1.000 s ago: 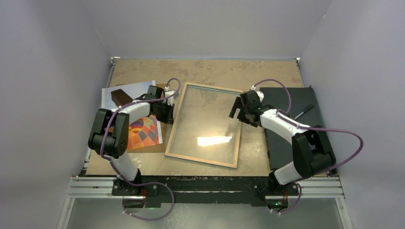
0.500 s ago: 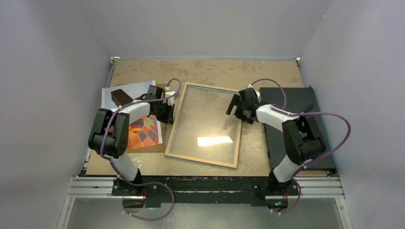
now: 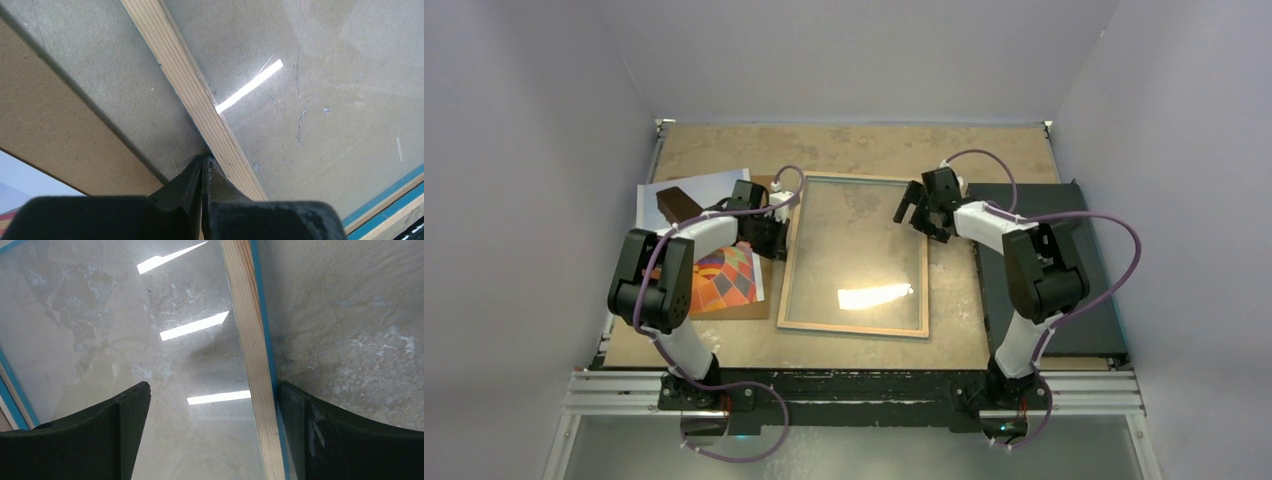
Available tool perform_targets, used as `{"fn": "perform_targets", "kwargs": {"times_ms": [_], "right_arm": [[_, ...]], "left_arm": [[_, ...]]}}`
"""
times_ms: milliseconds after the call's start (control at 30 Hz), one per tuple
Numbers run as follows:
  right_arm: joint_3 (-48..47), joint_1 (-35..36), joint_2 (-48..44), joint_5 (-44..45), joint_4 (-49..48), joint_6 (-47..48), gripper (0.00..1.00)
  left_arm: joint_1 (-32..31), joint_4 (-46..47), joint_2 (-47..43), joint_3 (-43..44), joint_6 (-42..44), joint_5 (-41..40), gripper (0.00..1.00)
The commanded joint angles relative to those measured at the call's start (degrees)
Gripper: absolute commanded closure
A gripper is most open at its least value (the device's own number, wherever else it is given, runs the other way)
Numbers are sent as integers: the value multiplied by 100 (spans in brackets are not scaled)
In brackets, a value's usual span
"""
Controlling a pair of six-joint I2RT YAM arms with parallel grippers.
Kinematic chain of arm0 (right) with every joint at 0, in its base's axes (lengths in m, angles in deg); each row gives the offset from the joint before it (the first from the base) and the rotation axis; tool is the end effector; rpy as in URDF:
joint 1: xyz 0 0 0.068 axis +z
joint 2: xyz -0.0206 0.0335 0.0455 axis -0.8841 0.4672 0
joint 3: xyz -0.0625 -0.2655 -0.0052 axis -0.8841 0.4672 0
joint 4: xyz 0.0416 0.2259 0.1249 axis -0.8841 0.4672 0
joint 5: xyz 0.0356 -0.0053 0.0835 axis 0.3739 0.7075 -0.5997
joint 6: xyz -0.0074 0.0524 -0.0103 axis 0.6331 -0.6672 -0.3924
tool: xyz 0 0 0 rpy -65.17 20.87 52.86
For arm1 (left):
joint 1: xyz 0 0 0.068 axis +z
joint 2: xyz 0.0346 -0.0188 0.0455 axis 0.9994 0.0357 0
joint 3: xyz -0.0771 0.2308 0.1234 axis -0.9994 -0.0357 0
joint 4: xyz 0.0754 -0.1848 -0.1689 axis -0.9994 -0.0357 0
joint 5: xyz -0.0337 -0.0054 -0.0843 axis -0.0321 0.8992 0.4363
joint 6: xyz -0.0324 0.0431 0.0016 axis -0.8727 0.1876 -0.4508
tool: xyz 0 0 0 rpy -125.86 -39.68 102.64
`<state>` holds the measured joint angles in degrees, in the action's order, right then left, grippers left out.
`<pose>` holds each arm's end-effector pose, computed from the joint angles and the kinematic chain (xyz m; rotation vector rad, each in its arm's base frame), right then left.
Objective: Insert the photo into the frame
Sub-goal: Place the photo frame item in the photo frame.
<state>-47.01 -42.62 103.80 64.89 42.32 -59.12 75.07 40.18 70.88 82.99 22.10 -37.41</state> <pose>0.3577 0.1239 0.1774 0.4891 2.3606 0.4157 0.3152 -0.0861 0.1529 0.5504 2.5975 -0.5660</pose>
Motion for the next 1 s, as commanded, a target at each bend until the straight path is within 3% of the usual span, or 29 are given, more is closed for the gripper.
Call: {"fn": "perform_targets", "kwargs": {"times_ms": [0,200,467,967], "right_arm": [[-315,48,110,-404,-105,22,1],[-459,-41,116,-408,89,135,1],[-291,-309,-374,-327,210,256,1],[352,-406,-1040,-378,318,299,2]], "left_arm": [[-52,3,-90,-185,220,-161,100],[-10,-356,-516,29,385,-278,99],[260,-825,-764,423,842,-306,77],[-91,-343,-661,-269,1064,-594,81]]}}
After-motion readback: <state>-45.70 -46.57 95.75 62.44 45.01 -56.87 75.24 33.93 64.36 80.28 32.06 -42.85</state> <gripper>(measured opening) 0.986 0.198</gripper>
